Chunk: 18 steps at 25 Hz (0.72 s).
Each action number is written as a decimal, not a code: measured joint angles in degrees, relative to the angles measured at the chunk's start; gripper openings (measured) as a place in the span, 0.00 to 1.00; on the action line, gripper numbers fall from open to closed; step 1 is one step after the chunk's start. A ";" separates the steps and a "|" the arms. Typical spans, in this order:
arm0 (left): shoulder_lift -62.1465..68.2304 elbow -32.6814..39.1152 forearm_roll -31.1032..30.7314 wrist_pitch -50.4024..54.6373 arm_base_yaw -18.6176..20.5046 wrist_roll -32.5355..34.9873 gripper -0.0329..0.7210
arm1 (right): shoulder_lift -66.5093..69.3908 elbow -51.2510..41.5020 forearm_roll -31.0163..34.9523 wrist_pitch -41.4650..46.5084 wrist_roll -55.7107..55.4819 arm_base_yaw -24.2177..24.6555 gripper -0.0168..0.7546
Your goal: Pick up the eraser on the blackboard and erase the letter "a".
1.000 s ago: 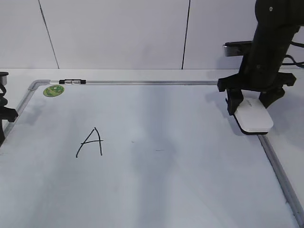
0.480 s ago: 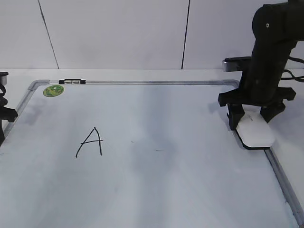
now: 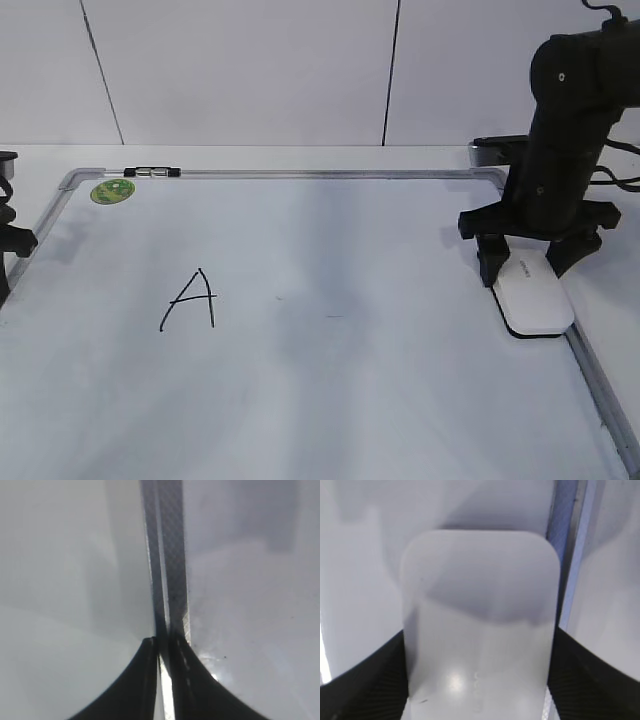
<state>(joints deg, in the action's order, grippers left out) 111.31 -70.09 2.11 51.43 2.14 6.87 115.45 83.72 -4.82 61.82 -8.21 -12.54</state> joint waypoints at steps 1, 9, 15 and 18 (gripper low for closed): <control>0.00 0.00 0.00 0.00 0.00 0.00 0.12 | 0.00 0.00 -0.10 0.00 0.00 0.00 0.82; 0.00 0.00 0.00 0.07 0.00 0.00 0.12 | -0.25 0.56 -0.10 1.19 0.31 0.00 0.84; 0.00 0.00 -0.10 0.12 0.00 0.08 0.14 | -2.92 2.08 -0.10 1.54 0.53 0.00 0.84; 0.00 0.00 -0.98 0.22 0.00 0.23 0.23 | -3.76 2.29 -0.10 1.78 0.64 0.00 0.84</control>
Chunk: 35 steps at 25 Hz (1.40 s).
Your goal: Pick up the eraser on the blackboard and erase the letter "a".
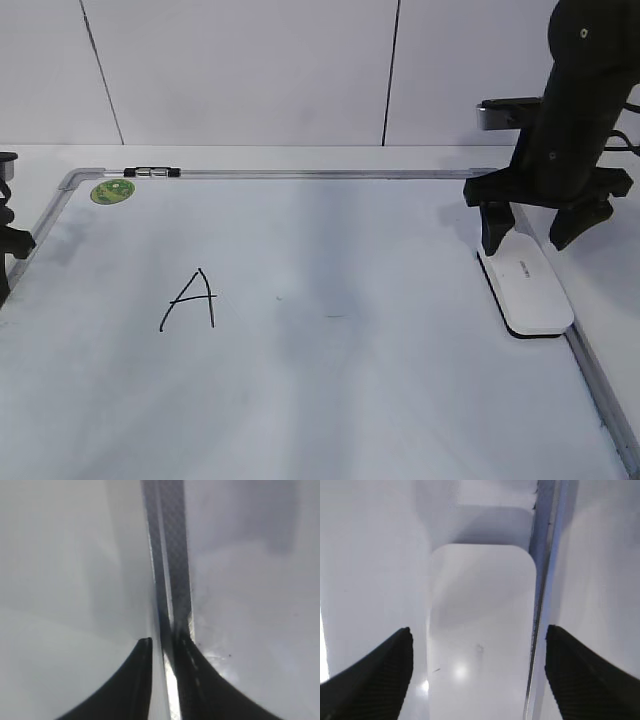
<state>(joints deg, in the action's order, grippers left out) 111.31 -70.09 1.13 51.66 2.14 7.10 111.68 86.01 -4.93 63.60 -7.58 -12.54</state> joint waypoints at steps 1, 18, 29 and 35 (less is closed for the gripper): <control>0.00 0.00 -0.39 0.00 0.00 0.00 0.28 | -0.11 0.00 0.00 0.03 0.00 0.00 0.84; -6.22 -3.76 0.21 6.76 0.00 0.26 0.69 | -7.55 0.00 0.73 0.27 1.18 0.00 0.83; -24.89 -3.76 4.21 5.84 0.00 0.39 0.74 | -17.57 0.00 1.87 2.02 3.87 0.00 0.82; -33.79 -3.76 8.07 4.09 0.00 0.39 0.74 | -24.34 0.00 3.75 2.37 5.63 0.00 0.80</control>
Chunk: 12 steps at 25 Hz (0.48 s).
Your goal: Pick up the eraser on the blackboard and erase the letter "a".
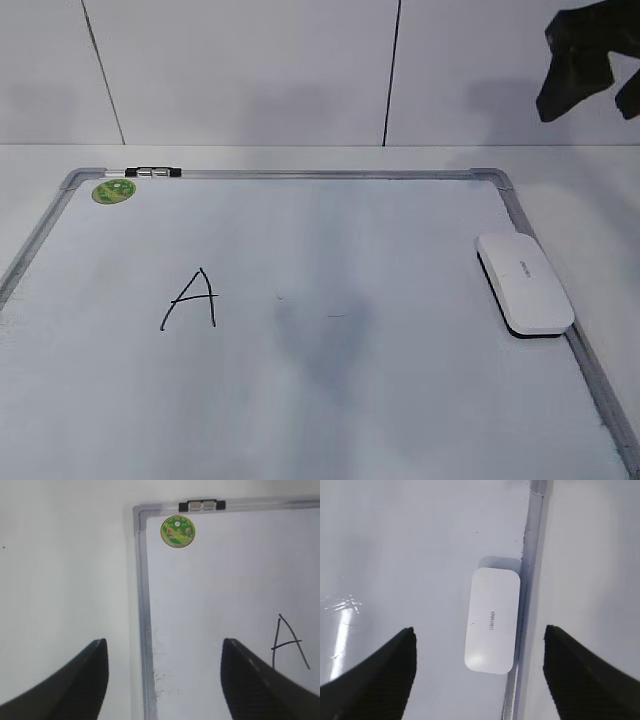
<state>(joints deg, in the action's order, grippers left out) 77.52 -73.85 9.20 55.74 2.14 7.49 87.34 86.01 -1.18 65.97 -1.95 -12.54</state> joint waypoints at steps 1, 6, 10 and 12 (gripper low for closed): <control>-1.22 0.00 0.28 0.20 0.00 0.00 0.74 | -0.99 0.00 0.73 0.04 0.41 0.00 0.80; -7.95 3.14 0.41 0.52 0.00 0.70 0.74 | -6.26 -1.06 2.87 0.14 1.07 0.00 0.80; -15.51 10.72 0.41 -0.17 0.00 1.04 0.74 | -12.29 -5.24 3.13 -0.10 1.22 0.00 0.80; -20.11 15.34 0.41 -1.26 0.00 1.12 0.74 | -15.87 -8.85 3.21 -1.12 1.95 0.00 0.80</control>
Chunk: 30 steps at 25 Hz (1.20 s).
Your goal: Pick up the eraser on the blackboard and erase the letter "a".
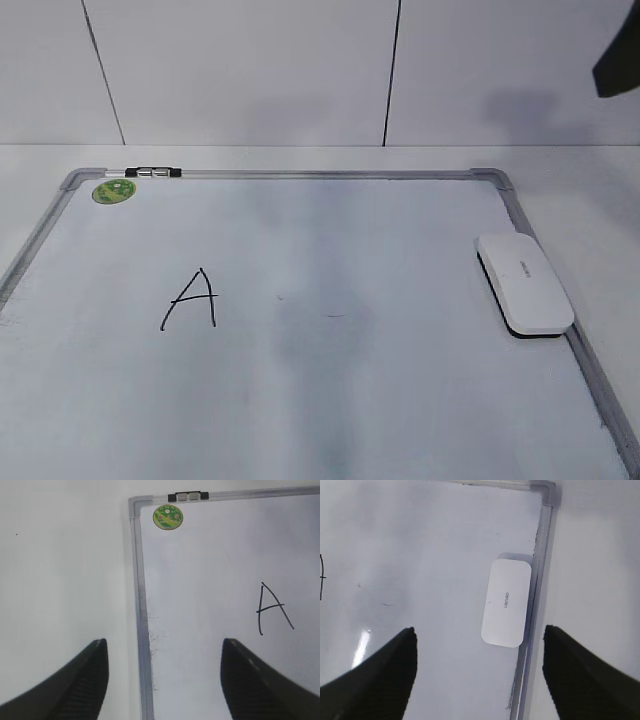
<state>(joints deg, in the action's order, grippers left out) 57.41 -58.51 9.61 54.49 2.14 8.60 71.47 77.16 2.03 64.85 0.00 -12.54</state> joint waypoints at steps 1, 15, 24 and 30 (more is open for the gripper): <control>-1.99 1.87 0.00 -1.20 0.00 0.00 0.74 | -2.14 -1.76 0.05 -0.75 0.32 0.00 0.80; -22.76 16.17 0.82 -5.64 0.00 0.05 0.74 | -29.23 -26.41 0.14 -9.31 0.85 0.00 0.79; -34.79 22.40 1.92 -2.40 0.00 0.05 0.74 | -47.65 -36.42 -0.74 -9.21 1.02 0.00 0.79; -42.91 22.40 -0.19 3.74 0.00 0.05 0.74 | -55.72 -41.53 -0.87 -6.59 1.02 0.00 0.79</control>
<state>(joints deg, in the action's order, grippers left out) 14.50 -36.10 9.42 58.23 2.14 8.65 15.75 35.63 1.16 58.26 1.02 -12.54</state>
